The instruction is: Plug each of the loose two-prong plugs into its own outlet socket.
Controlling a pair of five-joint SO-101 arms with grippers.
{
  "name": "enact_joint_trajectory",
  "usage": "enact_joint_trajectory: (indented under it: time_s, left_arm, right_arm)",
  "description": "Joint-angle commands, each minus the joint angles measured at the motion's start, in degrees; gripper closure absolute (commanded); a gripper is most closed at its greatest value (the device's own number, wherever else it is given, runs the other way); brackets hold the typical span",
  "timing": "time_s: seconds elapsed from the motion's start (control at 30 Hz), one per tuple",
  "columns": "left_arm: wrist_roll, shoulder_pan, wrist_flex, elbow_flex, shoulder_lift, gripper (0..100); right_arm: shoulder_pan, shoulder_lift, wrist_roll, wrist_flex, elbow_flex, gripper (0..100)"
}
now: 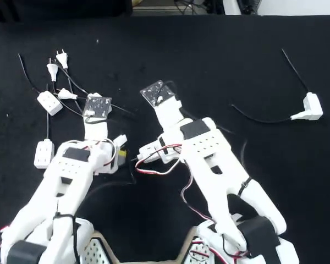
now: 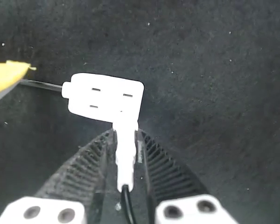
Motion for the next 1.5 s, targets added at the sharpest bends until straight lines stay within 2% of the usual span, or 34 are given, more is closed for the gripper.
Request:
enact_joint_trajectory:
  time_s: [0.0, 0.2, 0.37, 0.63, 0.87, 1.23, 1.47]
  left_arm:
    - [-0.09, 0.40, -0.70, -0.13, -2.99, 76]
    - [0.00, 0.40, -0.70, 0.04, -2.99, 76]
    - [0.00, 0.40, -0.79, 0.04, -2.99, 76]
    - [0.09, 0.48, -8.26, 4.44, -3.52, 76]
    - [0.18, 0.48, -8.35, 4.44, -3.52, 76]
    - [0.18, 0.48, -8.35, 4.44, -3.52, 76]
    - [0.18, 0.48, -8.26, 4.44, -3.52, 76]
  right_arm:
    - [1.05, 0.31, 0.44, 5.71, -7.87, 98.8]
    - [1.05, 9.01, 0.00, 16.62, -21.49, 98.8]
    - [1.05, 19.38, -5.01, 22.59, -32.75, 98.8]
    - [0.00, 29.23, -7.91, 29.54, -43.38, 98.8]
    - [-3.52, 30.46, -10.64, 29.63, -44.35, 98.8]
    - [-4.31, 30.73, -13.27, 26.99, -43.82, 98.8]
    - [-4.92, 35.82, -13.10, 23.47, -42.86, 98.8]
